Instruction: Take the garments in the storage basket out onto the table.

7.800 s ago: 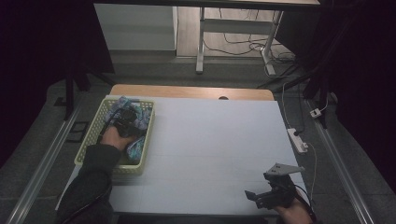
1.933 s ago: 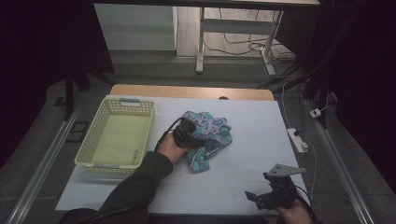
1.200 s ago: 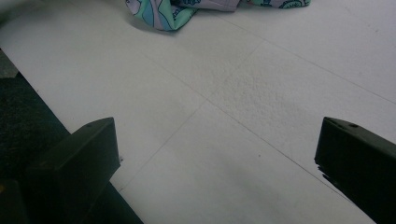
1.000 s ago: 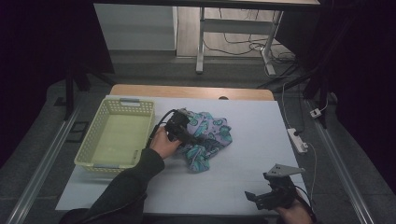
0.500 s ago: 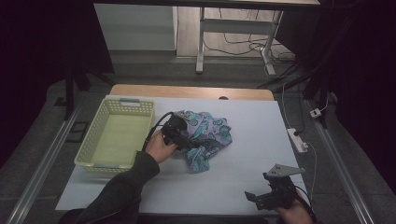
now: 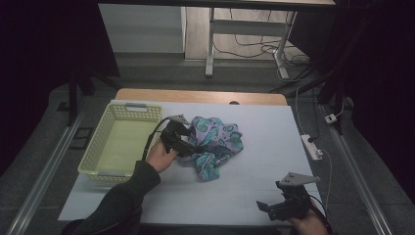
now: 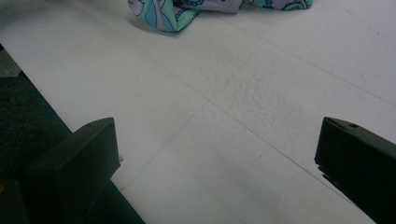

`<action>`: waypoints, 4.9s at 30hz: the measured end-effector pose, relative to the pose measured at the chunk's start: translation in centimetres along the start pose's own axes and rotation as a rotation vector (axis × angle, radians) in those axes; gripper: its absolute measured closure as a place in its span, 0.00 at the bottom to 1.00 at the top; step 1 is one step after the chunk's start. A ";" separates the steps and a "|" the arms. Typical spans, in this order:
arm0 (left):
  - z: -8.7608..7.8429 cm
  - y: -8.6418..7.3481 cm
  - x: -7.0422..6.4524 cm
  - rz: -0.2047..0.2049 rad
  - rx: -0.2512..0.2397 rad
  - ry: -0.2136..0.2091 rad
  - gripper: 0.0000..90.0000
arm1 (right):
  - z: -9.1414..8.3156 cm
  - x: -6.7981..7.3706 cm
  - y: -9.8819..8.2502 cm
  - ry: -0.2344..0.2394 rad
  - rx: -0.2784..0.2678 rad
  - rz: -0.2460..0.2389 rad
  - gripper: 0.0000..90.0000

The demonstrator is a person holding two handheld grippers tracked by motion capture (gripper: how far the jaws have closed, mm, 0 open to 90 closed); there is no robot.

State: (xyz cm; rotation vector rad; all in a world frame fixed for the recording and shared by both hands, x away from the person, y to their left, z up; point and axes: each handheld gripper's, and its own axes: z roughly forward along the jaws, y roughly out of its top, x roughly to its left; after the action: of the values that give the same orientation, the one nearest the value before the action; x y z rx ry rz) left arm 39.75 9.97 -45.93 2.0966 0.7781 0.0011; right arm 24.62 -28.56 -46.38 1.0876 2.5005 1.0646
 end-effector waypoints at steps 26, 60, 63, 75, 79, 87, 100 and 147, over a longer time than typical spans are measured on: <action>-2.2 -1.0 -2.8 0.041 -0.019 -0.015 0.00 | -0.1 -0.1 0.0 0.004 -0.008 0.008 0.00; -5.4 -4.9 -3.3 -0.055 -0.068 -0.069 0.00 | 0.0 0.0 0.0 0.001 0.000 -0.003 0.00; -5.7 -5.2 -3.4 -0.060 -0.066 -0.064 0.00 | 0.0 0.0 0.0 0.001 0.002 -0.006 0.00; -7.5 -6.3 -3.9 -0.063 -0.069 -0.046 0.00 | 0.0 0.0 0.0 0.000 -0.002 0.004 0.00; -8.2 -6.8 -3.8 -0.075 -0.092 -0.072 0.00 | 0.0 0.0 0.0 -0.001 -0.002 0.006 0.00; -9.1 -7.6 -4.2 -0.071 -0.081 -0.024 0.00 | 0.0 0.0 0.0 0.001 -0.002 -0.001 0.00; -10.3 -8.7 -4.8 -0.075 -0.096 -0.001 0.00 | -0.1 0.0 0.0 -0.013 -0.010 0.012 0.00; -16.2 -17.2 -5.9 -0.171 -0.146 0.153 0.00 | -0.1 0.1 0.0 -0.025 -0.001 0.007 0.00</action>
State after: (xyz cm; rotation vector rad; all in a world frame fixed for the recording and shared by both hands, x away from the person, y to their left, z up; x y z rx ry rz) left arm 21.48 26.12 -47.01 1.9031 1.0173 0.1222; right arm 24.54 -28.52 -46.32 1.1037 2.4780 1.0476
